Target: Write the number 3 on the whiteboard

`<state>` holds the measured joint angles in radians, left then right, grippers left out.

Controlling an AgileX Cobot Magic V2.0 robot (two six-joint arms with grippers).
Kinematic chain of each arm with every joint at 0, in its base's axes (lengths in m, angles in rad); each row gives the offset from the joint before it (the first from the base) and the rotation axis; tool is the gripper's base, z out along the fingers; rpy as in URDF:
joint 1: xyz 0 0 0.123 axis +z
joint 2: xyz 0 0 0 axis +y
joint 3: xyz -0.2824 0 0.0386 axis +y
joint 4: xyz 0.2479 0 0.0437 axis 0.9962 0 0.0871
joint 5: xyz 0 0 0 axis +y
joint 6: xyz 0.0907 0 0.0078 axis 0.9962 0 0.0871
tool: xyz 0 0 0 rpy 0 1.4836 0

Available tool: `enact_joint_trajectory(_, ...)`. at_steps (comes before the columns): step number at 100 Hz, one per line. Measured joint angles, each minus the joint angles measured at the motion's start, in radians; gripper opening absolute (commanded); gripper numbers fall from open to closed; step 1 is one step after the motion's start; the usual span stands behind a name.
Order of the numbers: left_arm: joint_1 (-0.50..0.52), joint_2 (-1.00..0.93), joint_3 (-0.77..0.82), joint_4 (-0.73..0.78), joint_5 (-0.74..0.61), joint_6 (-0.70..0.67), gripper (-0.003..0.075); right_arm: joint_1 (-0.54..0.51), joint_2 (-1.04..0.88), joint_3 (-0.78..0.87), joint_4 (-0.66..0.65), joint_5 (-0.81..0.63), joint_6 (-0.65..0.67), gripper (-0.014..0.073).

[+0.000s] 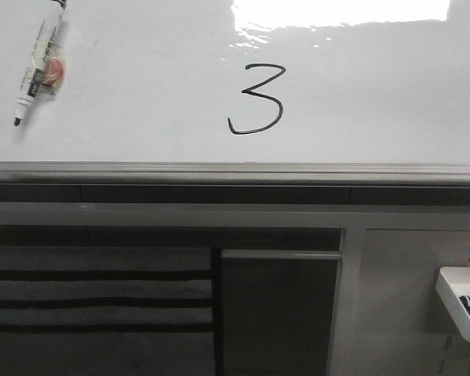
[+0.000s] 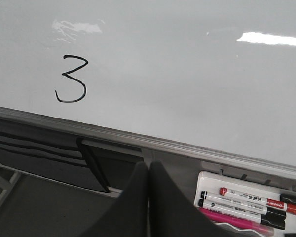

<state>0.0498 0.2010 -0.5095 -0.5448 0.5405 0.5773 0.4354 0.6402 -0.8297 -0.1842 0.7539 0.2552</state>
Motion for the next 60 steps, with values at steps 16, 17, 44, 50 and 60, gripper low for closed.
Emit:
enact_joint_trajectory(16, -0.002, -0.058, 0.092, -0.004, -0.057, -0.005, -0.0018, 0.0, 0.0, 0.0, 0.0, 0.0, 0.0, -0.0074)
enact_joint_trajectory(17, -0.002, -0.058, 0.097, -0.004, -0.061, -0.007, -0.0018, 0.0, 0.0, 0.0, 0.0, 0.0, 0.0, -0.0074)
enact_joint_trajectory(44, -0.056, -0.176, 0.265, 0.391, -0.178, -0.439, -0.0018, 0.0, 0.0, 0.0, 0.0, 0.0, 0.0, -0.0074)
enact_joint_trajectory(50, -0.06, -0.193, 0.302, 0.453, -0.227, -0.507, -0.0018, 0.0, 0.0, 0.0, 0.0, 0.0, 0.0, -0.0074)
enact_joint_trajectory(60, -0.06, -0.207, 0.39, 0.497, -0.367, -0.557, -0.0018, 0.0, 0.0, 0.0, 0.0, 0.0, 0.0, -0.0074)
